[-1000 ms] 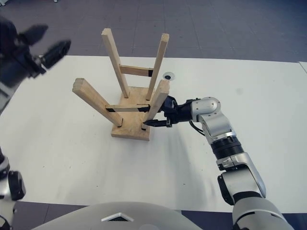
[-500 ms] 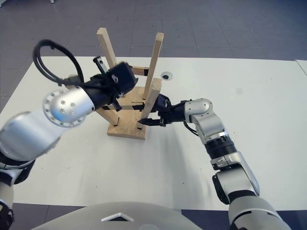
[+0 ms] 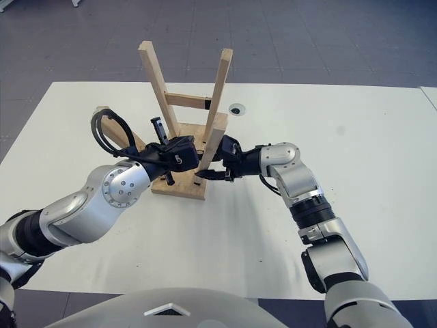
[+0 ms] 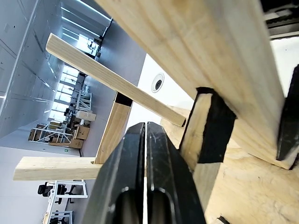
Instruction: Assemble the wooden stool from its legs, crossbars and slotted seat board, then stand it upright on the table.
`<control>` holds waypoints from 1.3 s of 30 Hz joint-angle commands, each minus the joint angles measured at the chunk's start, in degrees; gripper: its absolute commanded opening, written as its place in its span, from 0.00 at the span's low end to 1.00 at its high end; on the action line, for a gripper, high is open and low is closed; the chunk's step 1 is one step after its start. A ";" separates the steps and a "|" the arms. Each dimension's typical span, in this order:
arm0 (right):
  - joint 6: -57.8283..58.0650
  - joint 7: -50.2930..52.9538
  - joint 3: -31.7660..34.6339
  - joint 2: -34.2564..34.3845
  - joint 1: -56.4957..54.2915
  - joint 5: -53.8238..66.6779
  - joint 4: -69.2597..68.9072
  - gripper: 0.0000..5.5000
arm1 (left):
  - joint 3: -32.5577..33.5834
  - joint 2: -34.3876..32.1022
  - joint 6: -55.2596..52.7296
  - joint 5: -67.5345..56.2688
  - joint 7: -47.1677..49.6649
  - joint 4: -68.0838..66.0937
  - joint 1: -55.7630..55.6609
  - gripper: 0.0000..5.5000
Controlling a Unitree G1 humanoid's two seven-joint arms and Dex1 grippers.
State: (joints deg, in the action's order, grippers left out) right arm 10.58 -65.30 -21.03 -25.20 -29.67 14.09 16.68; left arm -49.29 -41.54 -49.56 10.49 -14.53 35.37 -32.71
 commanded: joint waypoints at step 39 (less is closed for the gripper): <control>4.88 0.69 -2.59 -3.26 4.11 -4.22 -0.79 0.37 | 33.97 15.10 35.12 0.77 -15.62 -0.85 25.75 0.02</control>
State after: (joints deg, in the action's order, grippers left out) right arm 11.53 -64.44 -20.44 -26.99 -28.34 14.51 13.96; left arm -6.00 -28.51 -12.46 10.52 -24.72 20.76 0.08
